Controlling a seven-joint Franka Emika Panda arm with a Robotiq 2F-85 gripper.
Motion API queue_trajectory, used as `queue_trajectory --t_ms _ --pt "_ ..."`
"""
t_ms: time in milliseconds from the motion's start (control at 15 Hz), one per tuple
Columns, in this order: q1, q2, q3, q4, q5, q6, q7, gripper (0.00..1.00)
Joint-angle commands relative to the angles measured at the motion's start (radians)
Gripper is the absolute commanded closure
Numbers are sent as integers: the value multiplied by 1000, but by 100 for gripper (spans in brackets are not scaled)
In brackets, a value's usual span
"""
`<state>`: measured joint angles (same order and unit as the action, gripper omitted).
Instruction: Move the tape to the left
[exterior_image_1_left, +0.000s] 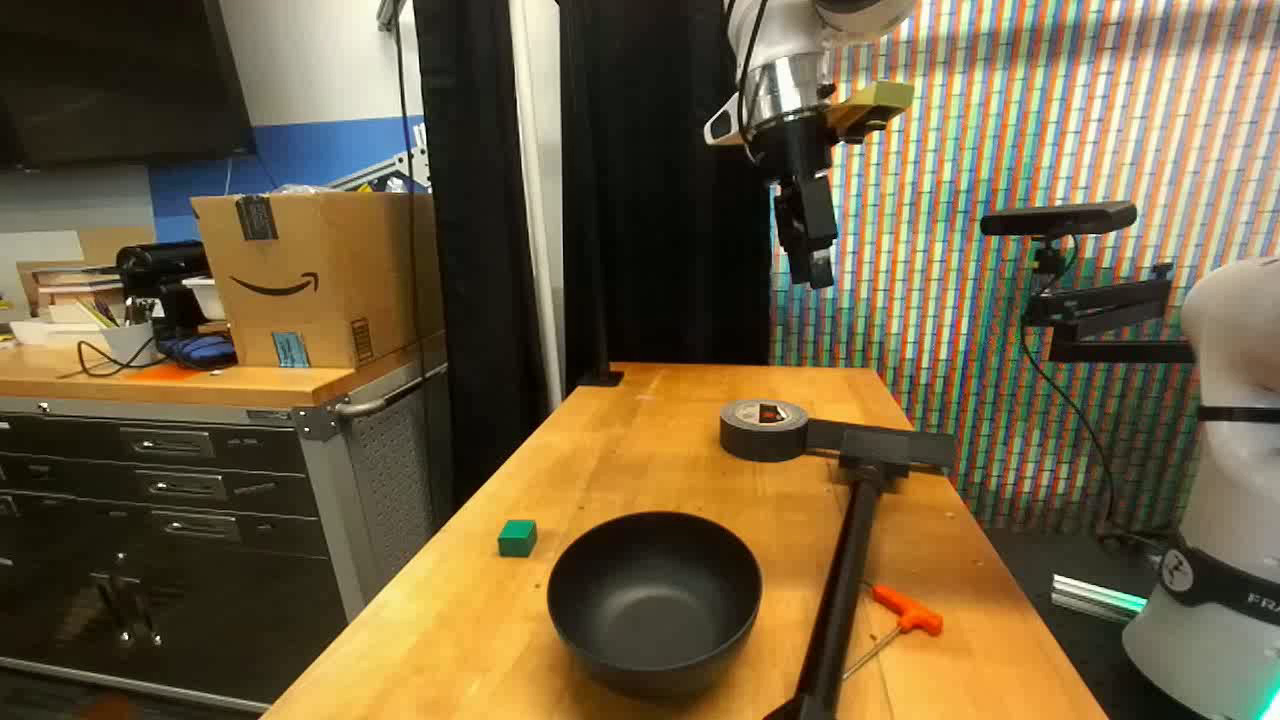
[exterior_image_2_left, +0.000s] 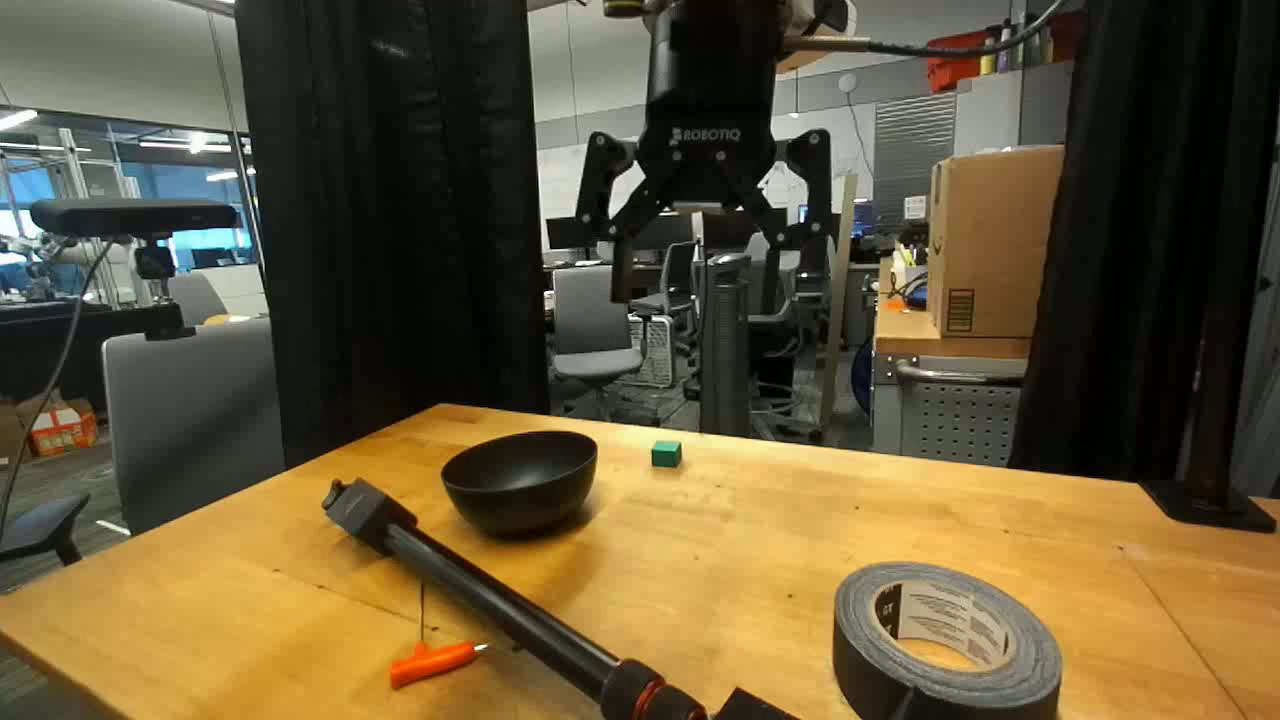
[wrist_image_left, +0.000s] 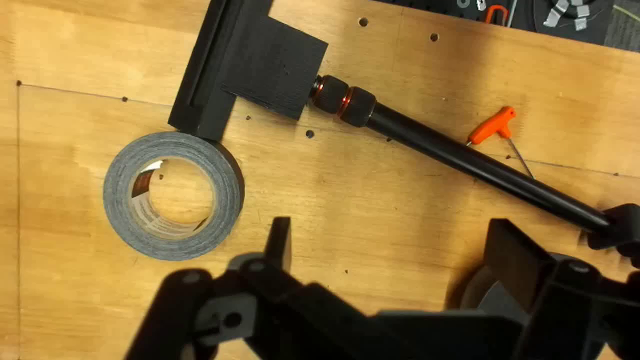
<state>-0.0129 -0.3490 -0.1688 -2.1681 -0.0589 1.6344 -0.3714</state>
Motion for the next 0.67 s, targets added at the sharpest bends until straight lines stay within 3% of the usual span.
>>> queue_trajectory --t_ms 0,600 --pt "-12 1 10 5 3 -1 -3 0" --pt "-12 0 10 13 3 -2 -3 0"
